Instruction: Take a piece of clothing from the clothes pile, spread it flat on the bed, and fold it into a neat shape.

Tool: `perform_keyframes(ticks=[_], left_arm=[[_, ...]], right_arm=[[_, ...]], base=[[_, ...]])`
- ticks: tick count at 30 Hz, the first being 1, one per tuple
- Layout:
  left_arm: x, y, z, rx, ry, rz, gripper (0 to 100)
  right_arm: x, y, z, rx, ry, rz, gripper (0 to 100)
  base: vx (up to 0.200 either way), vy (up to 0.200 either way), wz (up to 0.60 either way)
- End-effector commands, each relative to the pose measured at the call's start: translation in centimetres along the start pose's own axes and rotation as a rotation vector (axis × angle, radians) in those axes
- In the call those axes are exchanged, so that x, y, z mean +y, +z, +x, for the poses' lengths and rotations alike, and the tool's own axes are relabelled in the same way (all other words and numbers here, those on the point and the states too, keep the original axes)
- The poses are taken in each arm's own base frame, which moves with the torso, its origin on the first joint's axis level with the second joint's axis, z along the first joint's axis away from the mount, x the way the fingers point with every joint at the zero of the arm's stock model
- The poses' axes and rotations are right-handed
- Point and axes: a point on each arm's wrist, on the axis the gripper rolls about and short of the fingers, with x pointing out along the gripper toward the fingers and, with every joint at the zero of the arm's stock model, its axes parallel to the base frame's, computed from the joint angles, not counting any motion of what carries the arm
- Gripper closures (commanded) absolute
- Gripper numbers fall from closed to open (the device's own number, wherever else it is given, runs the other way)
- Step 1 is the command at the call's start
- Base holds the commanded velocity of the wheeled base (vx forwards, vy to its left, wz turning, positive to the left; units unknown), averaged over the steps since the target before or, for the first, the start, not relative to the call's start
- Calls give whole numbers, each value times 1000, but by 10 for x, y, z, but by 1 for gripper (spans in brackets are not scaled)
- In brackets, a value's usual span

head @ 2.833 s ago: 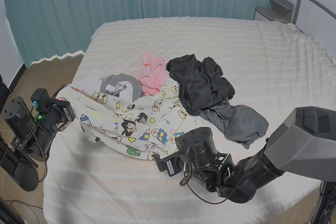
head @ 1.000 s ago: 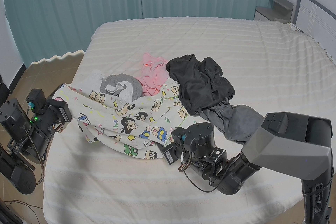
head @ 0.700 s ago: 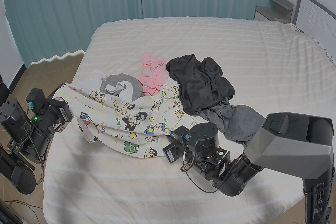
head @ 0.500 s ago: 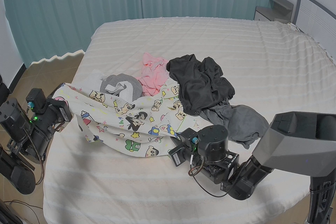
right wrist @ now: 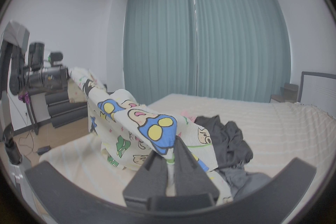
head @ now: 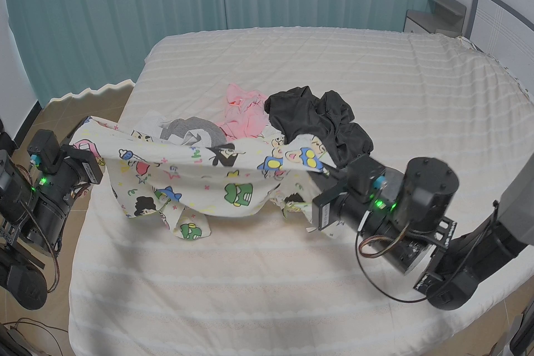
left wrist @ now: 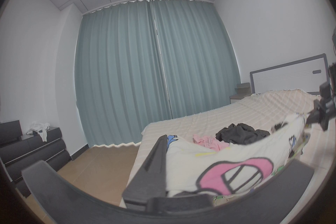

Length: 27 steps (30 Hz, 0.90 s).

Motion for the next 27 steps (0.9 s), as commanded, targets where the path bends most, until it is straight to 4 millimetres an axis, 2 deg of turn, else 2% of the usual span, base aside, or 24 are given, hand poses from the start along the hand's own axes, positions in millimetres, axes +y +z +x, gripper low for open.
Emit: perform_keyframes(ticks=[1, 3, 8, 13, 20, 27], left_arm=[[5, 22, -3, -97, 21, -9, 100], [6, 30, 0, -130, 30, -14, 100], [12, 64, 13, -262, 92, -46, 100], [16, 91, 8, -284, 86, -57, 100], [8, 118, -18, -284, -10, -106, 100], [10, 127, -32, -285, -16, -129, 100]], right_arm=[[-22, 55, -21, -171, -36, 41, 100], [-24, 66, -23, -213, -30, 50, 100], [-33, 100, -32, -307, -40, 70, 100], [-38, 123, -42, -348, -33, 77, 100], [-40, 131, -46, -372, -25, 80, 100], [-42, 141, -51, -407, -18, 85, 100]], base=[[0, 0, 0], [0, 0, 0], [0, 0, 0], [0, 0, 0], [0, 0, 0], [0, 0, 0]])
